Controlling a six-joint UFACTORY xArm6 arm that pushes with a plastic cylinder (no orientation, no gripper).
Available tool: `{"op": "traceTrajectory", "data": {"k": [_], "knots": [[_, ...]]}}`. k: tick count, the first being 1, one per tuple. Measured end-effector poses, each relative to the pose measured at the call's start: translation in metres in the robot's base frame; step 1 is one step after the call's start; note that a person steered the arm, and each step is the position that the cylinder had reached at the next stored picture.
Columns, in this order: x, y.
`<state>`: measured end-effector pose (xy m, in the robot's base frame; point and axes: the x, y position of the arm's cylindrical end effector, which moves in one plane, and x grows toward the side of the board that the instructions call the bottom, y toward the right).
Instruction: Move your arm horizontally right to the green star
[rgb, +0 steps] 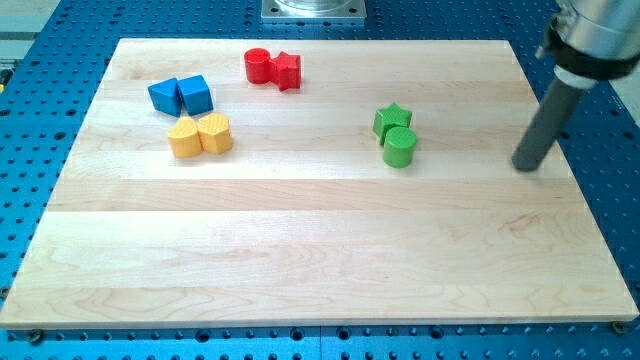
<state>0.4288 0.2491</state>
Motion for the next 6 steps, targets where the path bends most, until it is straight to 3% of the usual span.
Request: {"op": "traceTrajectory", "data": {"k": [6], "knots": [[0.021, -0.026]]}}
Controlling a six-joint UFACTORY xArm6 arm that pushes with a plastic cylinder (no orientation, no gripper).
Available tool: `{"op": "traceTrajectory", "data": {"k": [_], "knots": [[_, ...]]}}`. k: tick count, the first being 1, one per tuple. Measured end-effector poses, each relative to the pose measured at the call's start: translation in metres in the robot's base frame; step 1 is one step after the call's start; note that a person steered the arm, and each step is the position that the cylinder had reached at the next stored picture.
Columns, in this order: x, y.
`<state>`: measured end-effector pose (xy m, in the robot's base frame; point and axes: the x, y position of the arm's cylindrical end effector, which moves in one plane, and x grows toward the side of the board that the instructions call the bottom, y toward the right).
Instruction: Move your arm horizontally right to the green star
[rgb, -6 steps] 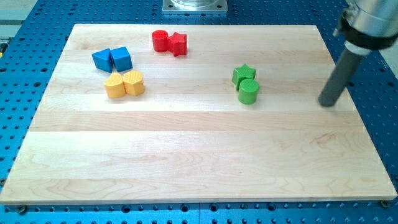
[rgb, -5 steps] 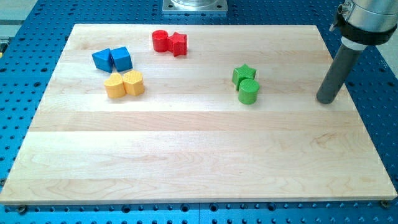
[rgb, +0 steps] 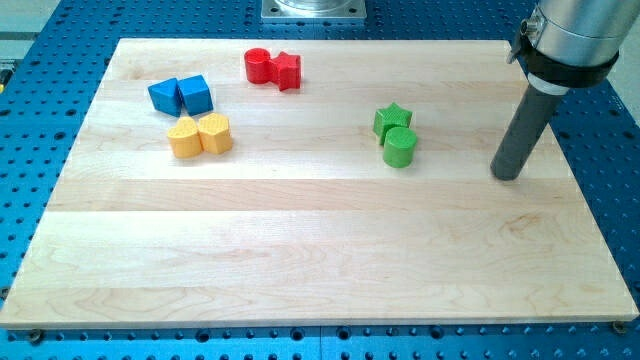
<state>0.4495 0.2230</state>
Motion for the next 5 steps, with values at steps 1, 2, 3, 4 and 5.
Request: {"op": "traceTrajectory", "data": {"k": [1, 2, 3, 4, 5], "knots": [[0.000, 0.000], [0.013, -0.007], [0.034, 0.003], [-0.013, 0.065], [-0.101, 0.074]]}}
